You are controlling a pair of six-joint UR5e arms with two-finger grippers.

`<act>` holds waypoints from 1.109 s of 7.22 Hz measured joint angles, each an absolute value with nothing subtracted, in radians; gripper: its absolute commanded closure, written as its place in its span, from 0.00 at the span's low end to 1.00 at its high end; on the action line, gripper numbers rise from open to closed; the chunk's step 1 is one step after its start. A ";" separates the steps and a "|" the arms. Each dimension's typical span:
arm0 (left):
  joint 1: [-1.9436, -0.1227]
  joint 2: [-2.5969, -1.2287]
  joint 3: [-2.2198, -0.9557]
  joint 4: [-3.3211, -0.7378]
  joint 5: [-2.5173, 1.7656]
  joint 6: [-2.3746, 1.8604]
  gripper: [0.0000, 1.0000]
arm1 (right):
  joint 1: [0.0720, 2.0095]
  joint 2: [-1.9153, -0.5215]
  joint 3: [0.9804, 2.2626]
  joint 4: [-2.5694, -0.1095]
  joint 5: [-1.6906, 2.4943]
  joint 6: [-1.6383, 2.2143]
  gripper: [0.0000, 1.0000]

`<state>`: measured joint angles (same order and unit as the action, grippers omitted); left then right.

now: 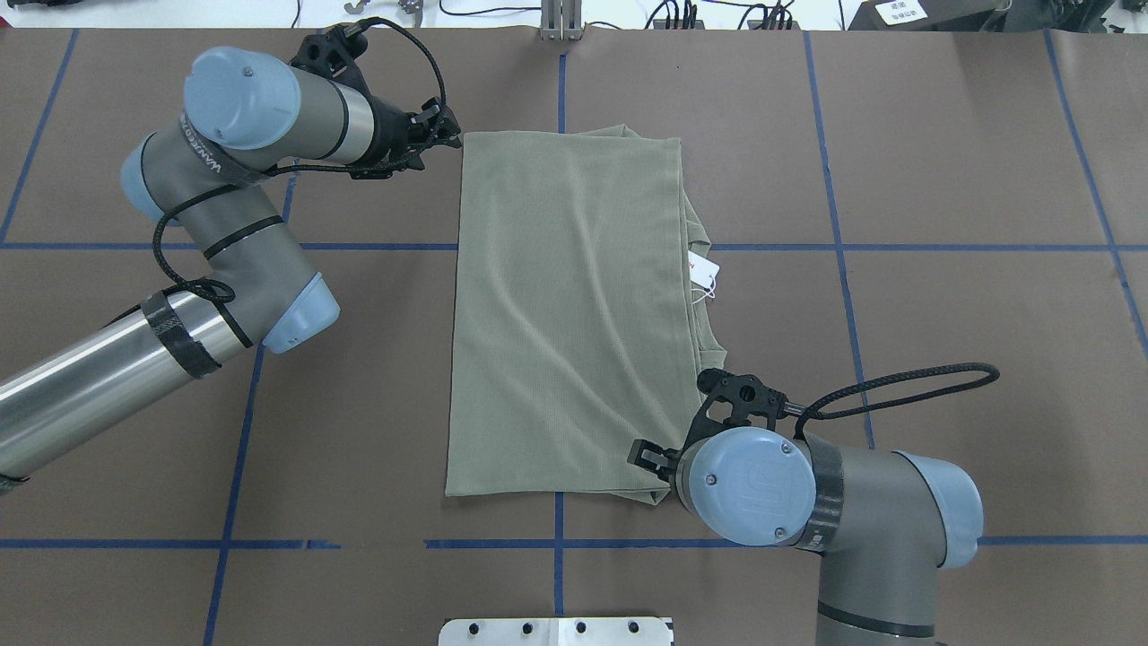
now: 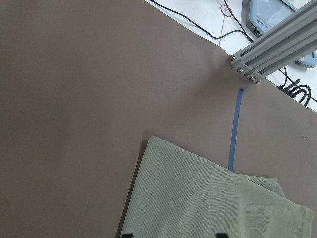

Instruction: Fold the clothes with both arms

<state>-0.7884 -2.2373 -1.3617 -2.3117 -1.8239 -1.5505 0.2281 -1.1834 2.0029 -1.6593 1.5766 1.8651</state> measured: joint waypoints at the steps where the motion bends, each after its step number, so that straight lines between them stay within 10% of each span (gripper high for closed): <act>1: -0.788 -2.233 -1.361 -2.313 -1.824 -1.550 0.36 | 0.226 -1.181 1.983 -1.651 1.571 1.970 0.13; 8: -0.788 -2.224 -1.368 -2.314 -1.820 -1.551 0.36 | 0.257 -1.152 1.869 -1.519 1.578 2.083 0.18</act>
<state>-0.7885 -2.2240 -1.3684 -2.3138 -1.8195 -1.5508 0.2572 -1.1523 1.8692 -1.5192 1.5776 2.0834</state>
